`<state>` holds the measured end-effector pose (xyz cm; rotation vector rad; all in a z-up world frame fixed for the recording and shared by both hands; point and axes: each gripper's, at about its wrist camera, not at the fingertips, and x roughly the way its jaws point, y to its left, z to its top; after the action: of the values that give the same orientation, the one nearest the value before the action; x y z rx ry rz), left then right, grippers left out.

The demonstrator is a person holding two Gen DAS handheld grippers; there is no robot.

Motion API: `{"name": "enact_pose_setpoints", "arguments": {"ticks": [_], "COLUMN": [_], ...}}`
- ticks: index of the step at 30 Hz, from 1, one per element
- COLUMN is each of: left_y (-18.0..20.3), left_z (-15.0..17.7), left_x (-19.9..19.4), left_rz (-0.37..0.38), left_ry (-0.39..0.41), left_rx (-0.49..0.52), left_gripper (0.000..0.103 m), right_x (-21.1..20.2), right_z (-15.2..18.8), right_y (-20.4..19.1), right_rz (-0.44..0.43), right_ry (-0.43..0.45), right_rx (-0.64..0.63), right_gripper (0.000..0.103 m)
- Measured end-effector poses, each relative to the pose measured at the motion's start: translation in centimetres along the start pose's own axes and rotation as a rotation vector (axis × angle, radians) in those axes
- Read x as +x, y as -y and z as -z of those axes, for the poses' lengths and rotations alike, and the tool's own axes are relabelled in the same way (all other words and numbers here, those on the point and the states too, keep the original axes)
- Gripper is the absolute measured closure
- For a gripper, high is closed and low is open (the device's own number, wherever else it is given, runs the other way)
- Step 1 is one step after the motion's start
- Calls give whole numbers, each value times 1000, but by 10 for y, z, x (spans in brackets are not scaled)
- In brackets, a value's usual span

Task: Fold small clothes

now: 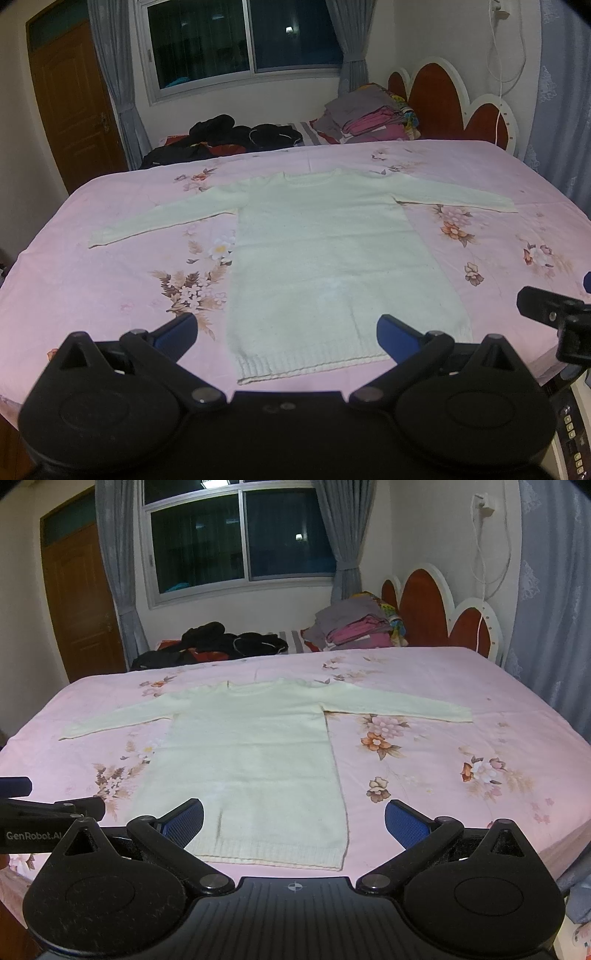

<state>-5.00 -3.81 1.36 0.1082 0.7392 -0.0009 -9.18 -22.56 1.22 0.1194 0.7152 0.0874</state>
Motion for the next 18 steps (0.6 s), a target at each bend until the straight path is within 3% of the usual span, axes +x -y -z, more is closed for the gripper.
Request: {"name": "enact_pose_setpoints", "arguments": {"ticks": [18], "left_y": [0], "left_z": [-11], "left_x": [26], "left_rz": [-8], "left_ry": [-27], "left_rx": [-29], "left_gripper": [0], "right_x": [17], "right_z": [-9], "right_y": [18], "right_rz": [27], "right_ry": [4], "right_rx": [28], "right_gripper": [0]}}
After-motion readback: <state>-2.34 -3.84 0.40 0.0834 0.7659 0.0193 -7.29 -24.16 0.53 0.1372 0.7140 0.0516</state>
